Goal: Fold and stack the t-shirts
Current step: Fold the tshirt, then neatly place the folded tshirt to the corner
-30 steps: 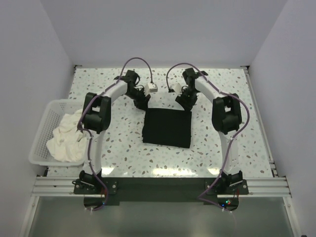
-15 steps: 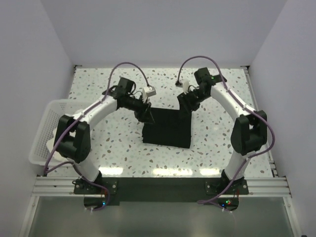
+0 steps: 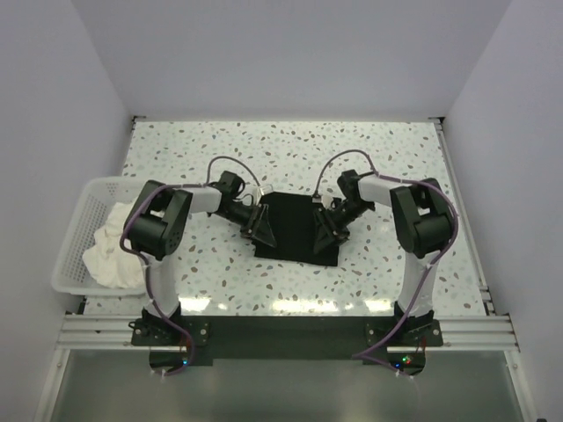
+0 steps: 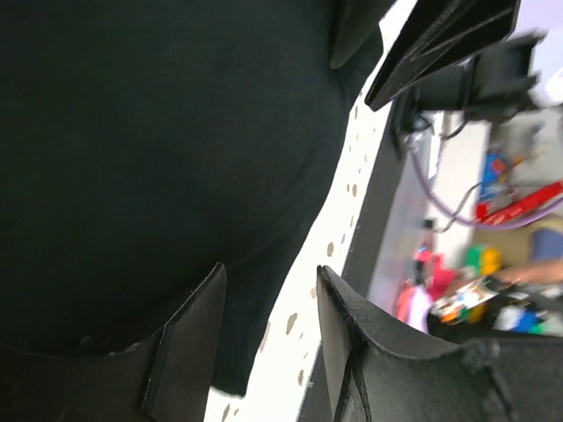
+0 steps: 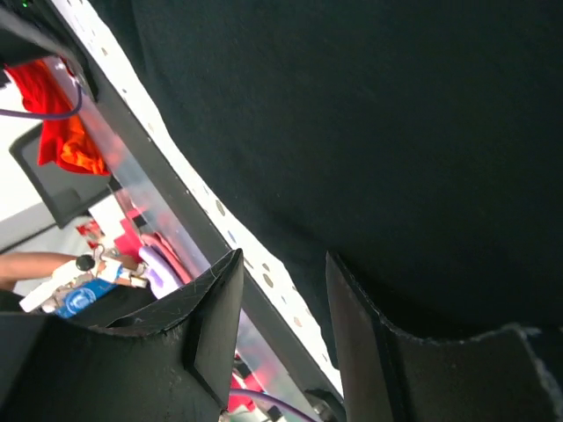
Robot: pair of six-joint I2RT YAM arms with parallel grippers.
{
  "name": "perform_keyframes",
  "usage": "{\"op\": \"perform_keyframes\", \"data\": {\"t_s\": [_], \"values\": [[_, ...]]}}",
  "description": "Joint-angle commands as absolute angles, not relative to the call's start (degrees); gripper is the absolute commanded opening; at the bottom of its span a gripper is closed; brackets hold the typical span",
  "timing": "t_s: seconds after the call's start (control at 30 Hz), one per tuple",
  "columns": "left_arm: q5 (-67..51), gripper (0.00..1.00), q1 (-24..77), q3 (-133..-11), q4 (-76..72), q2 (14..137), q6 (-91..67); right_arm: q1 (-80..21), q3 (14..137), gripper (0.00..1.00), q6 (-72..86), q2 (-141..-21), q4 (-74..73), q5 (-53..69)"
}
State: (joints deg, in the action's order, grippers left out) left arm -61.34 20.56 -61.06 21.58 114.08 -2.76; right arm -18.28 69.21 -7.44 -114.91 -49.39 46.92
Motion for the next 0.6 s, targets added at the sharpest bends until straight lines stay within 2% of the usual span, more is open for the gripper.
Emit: {"op": "perform_keyframes", "data": {"t_s": [0.0,0.17,0.27,0.37,0.43,0.5,0.53,0.57], "values": [[-52.48,0.52,14.6,-60.9,19.68,117.07,-5.19,-15.47,68.81,0.48,-8.96,-115.4,-47.18,39.12],[-50.81,0.53,12.13,-64.86,25.39,112.69,-0.44,-14.5,72.41,0.53,-14.41,-108.58,-54.65,39.72],[-43.88,0.56,13.18,-67.58,25.84,104.44,-2.1,-13.98,75.4,0.58,-15.29,-102.24,-57.74,41.22],[-28.35,0.58,19.23,-71.44,26.01,97.57,-4.74,-12.4,76.11,0.66,-12.84,-93.89,-56.26,37.8],[-16.56,0.58,23.71,-74.17,27.25,95.19,-6.67,-11.52,75.5,0.8,-11.25,-88.96,-54.76,34.82],[-6.48,0.66,30.39,-73.31,24.72,93.09,-8.26,-10.37,75.32,0.92,-11.07,-86.49,-54.06,30.35],[-3.28,0.75,32.85,-73.39,24.44,93.25,-8.52,-9.94,75.32,0.93,-11.16,-84.92,-54.14,29.02],[-0.73,0.76,36.96,-73.56,24.61,93.6,-8.53,-9.32,75.41,0.94,-11.25,-84.21,-54.23,27.7]]}}
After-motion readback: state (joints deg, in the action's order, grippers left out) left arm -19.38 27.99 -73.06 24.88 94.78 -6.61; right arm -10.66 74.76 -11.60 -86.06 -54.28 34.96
